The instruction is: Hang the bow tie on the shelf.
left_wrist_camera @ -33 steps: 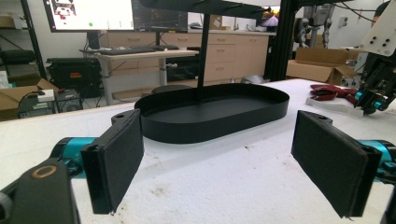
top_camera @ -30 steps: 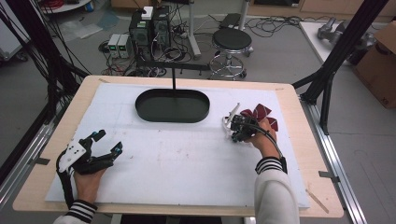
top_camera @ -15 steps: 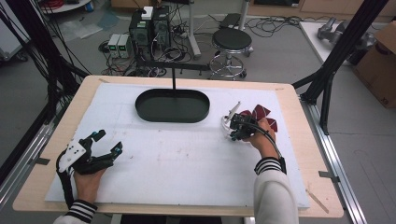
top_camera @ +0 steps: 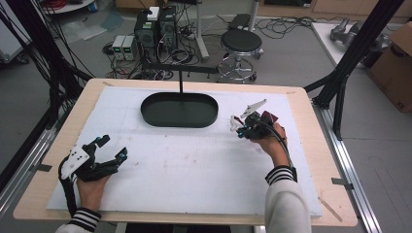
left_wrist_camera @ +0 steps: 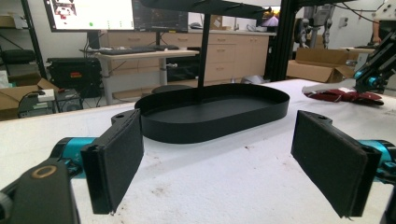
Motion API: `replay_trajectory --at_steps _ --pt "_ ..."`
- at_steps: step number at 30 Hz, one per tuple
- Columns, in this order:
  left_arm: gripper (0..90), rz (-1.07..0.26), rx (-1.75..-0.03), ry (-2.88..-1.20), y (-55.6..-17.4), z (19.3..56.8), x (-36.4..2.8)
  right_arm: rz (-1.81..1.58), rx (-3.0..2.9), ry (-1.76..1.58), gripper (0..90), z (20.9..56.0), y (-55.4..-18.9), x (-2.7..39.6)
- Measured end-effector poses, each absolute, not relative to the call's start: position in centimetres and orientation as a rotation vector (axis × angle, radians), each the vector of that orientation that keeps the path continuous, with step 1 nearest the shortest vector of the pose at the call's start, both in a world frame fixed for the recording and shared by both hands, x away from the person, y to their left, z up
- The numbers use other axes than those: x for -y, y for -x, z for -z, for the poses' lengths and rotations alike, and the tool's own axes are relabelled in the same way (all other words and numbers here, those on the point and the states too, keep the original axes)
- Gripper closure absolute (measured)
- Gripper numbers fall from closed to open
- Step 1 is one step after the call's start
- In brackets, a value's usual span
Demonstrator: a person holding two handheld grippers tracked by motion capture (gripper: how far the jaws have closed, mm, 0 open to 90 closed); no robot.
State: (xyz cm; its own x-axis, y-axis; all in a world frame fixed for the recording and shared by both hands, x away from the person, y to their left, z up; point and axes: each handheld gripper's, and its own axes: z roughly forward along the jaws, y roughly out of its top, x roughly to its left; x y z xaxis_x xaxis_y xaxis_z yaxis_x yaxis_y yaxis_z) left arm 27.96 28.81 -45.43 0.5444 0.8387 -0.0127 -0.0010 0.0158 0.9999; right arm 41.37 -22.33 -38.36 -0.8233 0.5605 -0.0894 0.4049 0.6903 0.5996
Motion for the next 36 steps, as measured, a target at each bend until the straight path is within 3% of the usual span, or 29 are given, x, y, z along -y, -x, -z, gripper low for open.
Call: replay_trajectory --at_steps 16,36 --pt "17.4 -0.769 -0.778 -1.412 -27.9 45.4 -28.8 -1.364 -2.208 -0.934 85.5 35.0 -40.4 24.3" --pt "17.4 -0.769 -0.777 -1.412 -27.9 45.4 -28.8 -1.513 -1.865 -0.931 85.4 31.7 -39.3 22.6"
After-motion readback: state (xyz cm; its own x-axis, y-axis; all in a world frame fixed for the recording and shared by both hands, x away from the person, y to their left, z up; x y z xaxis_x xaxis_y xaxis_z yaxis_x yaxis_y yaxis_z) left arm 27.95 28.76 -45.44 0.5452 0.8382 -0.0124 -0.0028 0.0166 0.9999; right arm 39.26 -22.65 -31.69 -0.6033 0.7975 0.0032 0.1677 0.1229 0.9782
